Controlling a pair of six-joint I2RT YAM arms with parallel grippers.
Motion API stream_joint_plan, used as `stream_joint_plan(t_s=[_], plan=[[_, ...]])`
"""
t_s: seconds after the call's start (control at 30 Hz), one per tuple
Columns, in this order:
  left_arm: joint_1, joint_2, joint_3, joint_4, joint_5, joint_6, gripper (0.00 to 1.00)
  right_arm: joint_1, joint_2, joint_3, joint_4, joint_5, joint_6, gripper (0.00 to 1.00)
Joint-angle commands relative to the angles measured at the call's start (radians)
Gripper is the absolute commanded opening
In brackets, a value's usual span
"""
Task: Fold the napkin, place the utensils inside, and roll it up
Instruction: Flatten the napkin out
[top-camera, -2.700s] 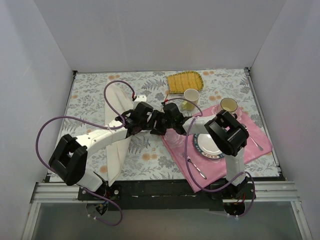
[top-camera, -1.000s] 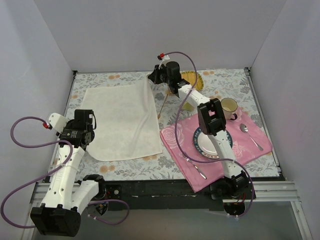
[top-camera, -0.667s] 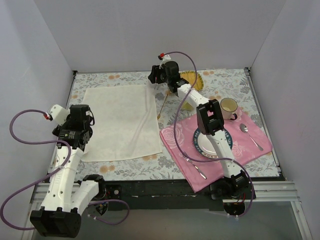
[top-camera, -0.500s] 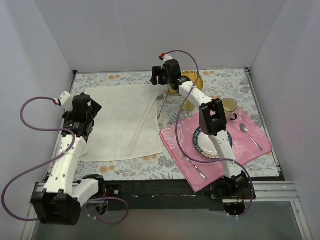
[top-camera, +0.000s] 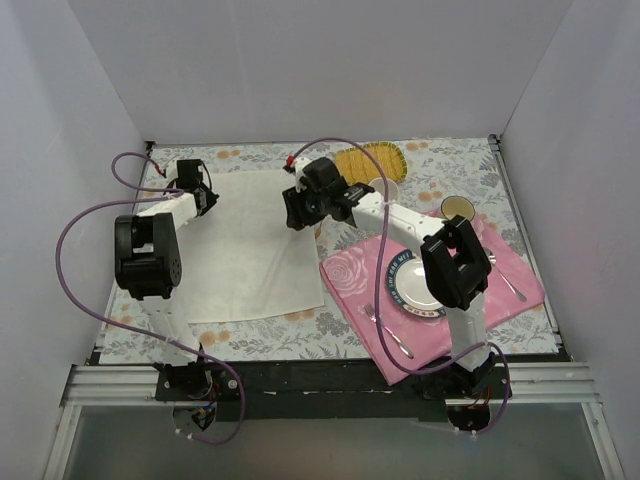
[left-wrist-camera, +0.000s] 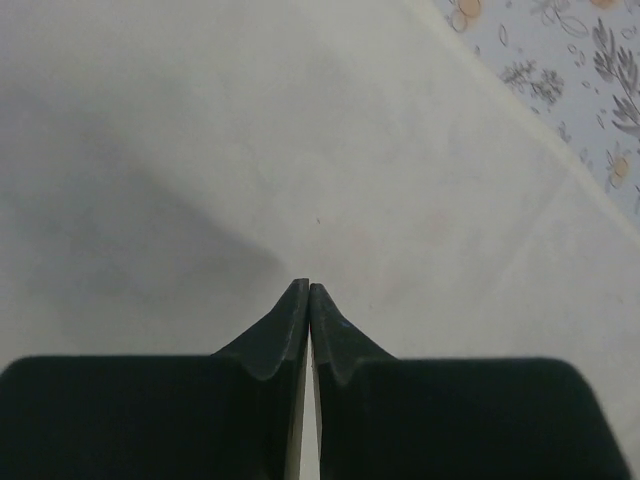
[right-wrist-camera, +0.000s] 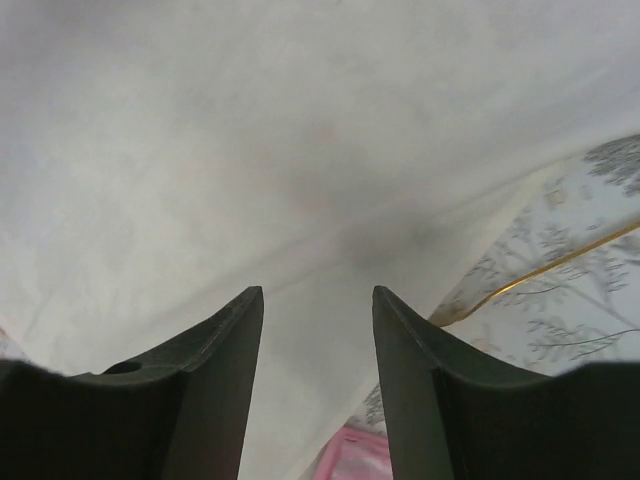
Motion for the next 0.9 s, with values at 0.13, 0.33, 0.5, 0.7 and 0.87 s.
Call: stream_joint_plan(t_s=[0.13,0.33,0.5,0.7,0.87], plan=[[0.075,0.125,0.159,0.011,0.006,-0.017,0.02,0.133,-0.090,-0.182,-0.037,-0.028,-0.041,0.52],[0.162,0.220,0.202,-0.055,-0.009,-0.070,0.01,0.188,-0.107,-0.279,-0.019,0.016,-0.031,0.50],[0.220,0.283,0.235,-0.061,0.035,-0.064,0.01,0.214,-0.110,-0.310,-0.020,0.030,-0.021,0.50],[0.251,0.340,0.312,-0.088,0.032,-0.023,0.01,0.228,-0.104,-0.336,-0.017,0.029,-0.009,0.50],[0.262,0.346,0.367,-0.116,0.080,0.005,0.01,0.234,-0.091,-0.353,-0.011,0.020,-0.002,0.50]])
